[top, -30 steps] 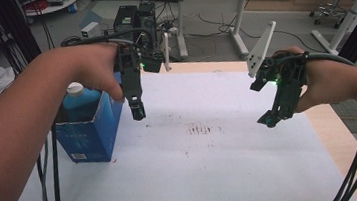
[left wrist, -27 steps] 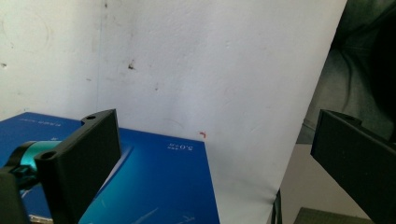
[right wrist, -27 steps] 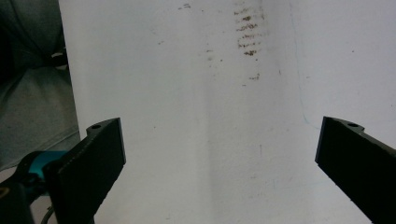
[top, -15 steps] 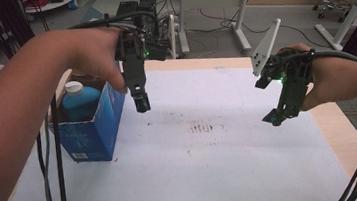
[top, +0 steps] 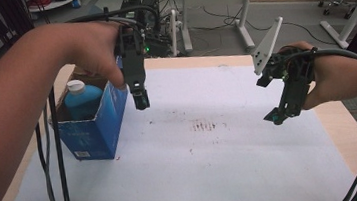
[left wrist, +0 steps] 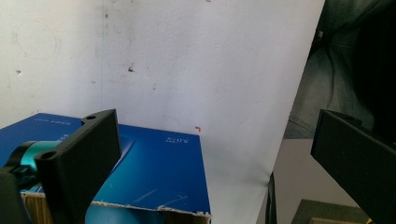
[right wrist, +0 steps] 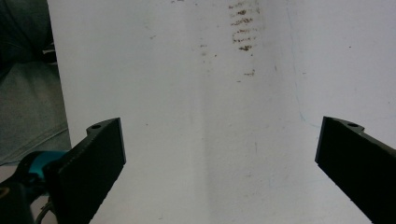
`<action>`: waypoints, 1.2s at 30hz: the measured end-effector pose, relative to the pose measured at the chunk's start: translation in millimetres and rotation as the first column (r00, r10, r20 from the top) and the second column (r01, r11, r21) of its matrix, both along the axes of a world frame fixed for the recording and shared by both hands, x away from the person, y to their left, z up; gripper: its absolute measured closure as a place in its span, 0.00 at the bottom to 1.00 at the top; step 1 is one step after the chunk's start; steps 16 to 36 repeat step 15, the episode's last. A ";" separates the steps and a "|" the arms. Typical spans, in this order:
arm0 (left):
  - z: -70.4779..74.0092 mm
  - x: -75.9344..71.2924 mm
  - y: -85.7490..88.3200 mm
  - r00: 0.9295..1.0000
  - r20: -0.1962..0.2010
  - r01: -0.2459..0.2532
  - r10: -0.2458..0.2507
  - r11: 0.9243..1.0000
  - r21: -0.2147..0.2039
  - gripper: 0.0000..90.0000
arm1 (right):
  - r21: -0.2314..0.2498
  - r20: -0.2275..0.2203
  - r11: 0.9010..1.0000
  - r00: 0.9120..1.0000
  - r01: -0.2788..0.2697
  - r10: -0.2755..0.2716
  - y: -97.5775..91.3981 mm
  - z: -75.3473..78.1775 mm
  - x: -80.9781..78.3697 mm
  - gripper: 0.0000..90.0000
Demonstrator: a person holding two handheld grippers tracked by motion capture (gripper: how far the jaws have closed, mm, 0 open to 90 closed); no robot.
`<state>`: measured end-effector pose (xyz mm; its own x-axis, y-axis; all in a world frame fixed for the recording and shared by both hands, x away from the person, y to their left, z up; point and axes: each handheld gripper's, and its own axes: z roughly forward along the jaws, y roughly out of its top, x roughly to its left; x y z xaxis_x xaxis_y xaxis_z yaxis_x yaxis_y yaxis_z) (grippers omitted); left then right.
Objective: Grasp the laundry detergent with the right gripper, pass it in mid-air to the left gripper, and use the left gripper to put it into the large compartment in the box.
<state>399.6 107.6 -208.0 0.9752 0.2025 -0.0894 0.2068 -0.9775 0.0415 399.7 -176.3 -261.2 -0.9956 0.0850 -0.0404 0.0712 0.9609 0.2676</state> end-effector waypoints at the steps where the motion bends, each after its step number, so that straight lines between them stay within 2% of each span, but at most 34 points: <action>1: -0.1 -0.4 -0.5 1.000 0.001 -0.003 0.003 1.000 -0.003 0.02 | -0.001 0.001 1.000 1.000 0.000 0.000 0.0 0.0 0.1 0.01; 36: 0.0 -0.5 0.3 1.000 0.005 0.003 -0.003 1.000 -0.003 0.02 | -0.004 -0.002 1.000 1.000 -0.007 0.007 4.3 -2.4 0.1 0.01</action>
